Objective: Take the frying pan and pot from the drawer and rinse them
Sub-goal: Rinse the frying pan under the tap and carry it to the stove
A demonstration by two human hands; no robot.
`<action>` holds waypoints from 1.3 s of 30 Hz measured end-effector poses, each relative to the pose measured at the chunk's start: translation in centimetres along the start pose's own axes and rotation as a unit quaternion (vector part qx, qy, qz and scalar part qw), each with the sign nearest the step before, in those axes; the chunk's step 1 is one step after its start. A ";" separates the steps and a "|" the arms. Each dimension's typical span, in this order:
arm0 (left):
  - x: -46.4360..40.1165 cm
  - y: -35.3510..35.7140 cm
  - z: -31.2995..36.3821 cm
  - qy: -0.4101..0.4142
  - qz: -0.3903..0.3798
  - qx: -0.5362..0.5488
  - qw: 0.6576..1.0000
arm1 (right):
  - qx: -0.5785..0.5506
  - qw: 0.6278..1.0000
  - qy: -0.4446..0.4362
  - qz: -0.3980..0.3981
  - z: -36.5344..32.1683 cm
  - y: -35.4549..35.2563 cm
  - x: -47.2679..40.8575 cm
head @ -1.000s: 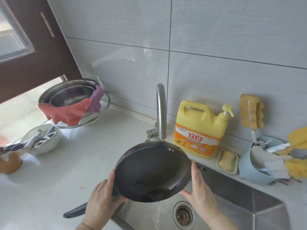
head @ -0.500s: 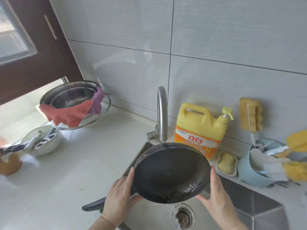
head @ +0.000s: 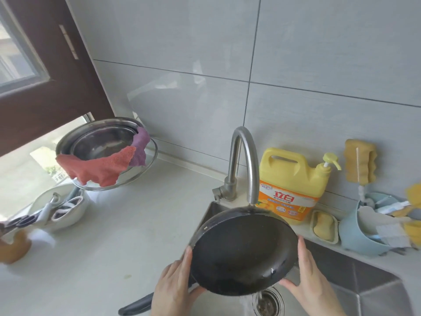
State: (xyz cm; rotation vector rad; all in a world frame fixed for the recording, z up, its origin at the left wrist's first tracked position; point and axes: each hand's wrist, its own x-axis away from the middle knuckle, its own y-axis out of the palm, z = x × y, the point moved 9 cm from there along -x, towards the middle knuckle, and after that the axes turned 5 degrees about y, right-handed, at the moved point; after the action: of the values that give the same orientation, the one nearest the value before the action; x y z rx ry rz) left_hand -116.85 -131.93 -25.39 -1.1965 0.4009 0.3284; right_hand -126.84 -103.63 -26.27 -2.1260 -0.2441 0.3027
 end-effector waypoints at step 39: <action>-2.7 3.6 6.3 0.039 -0.023 -0.012 0.999 | -0.036 0.999 0.024 -0.002 8.9 -0.9 -1.8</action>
State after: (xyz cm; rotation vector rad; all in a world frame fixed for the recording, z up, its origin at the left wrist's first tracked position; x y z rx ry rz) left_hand -120.08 -124.85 -25.18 -1.2437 0.4368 0.2475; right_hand -131.32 -96.67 -29.98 -2.1998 -0.2350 0.2442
